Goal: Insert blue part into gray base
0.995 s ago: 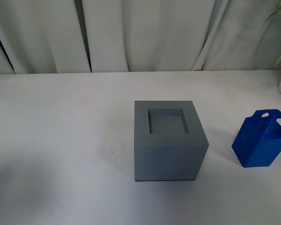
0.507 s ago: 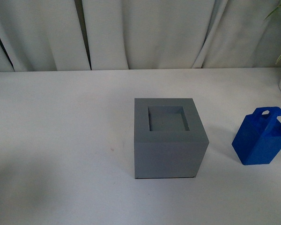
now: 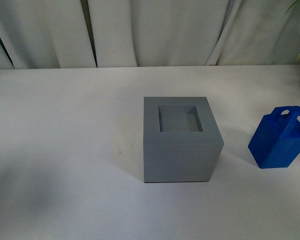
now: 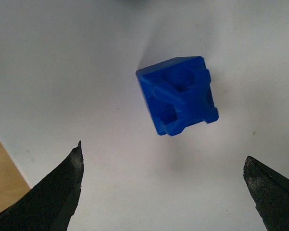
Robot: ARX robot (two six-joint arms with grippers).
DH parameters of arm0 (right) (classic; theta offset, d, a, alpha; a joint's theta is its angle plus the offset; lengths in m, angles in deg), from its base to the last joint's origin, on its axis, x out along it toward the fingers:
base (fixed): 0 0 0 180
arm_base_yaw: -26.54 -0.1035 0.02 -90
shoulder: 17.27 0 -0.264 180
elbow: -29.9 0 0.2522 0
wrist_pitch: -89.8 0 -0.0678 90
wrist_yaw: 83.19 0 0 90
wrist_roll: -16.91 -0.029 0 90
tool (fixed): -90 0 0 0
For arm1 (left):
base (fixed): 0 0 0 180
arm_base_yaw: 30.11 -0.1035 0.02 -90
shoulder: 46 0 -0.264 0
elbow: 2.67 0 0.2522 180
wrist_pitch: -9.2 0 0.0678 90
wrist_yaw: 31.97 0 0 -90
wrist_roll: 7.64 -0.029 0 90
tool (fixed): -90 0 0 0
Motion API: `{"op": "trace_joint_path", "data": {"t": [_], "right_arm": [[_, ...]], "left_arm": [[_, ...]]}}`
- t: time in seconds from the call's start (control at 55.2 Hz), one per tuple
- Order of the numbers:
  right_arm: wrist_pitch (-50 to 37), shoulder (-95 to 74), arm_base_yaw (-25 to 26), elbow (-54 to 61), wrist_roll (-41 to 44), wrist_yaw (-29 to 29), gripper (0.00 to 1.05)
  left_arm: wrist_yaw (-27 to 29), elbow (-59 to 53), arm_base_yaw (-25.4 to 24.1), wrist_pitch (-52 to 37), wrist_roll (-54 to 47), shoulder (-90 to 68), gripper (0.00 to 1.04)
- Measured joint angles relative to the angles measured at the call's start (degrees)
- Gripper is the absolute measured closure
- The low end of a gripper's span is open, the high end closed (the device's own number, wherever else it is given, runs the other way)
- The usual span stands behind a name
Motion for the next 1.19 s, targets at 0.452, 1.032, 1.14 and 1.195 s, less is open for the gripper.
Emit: {"op": "trace_joint_path", "data": {"t": [0.452,1.032,1.14,1.195], "right_arm": [[2.03,-9.99,-3.82,-7.5,-2.1,3.91,0.07],[-2.01,-13.53,-4.76,-6.03,-1.64,4.42,0.07],[-2.32,-14.03,-4.9,-6.03,-1.6,4.0,0.07],[-2.6,-14.27,-4.94,-6.03,-1.6,3.76,0.07]], "left_arm": [[0.0,0.0,0.0,0.0,0.0,0.0,0.06],[0.0,0.0,0.0,0.0,0.0,0.0,0.06],[0.0,0.0,0.0,0.0,-0.02,0.0,0.06],[0.0,0.0,0.0,-0.02,-0.02,0.0,0.06]]}}
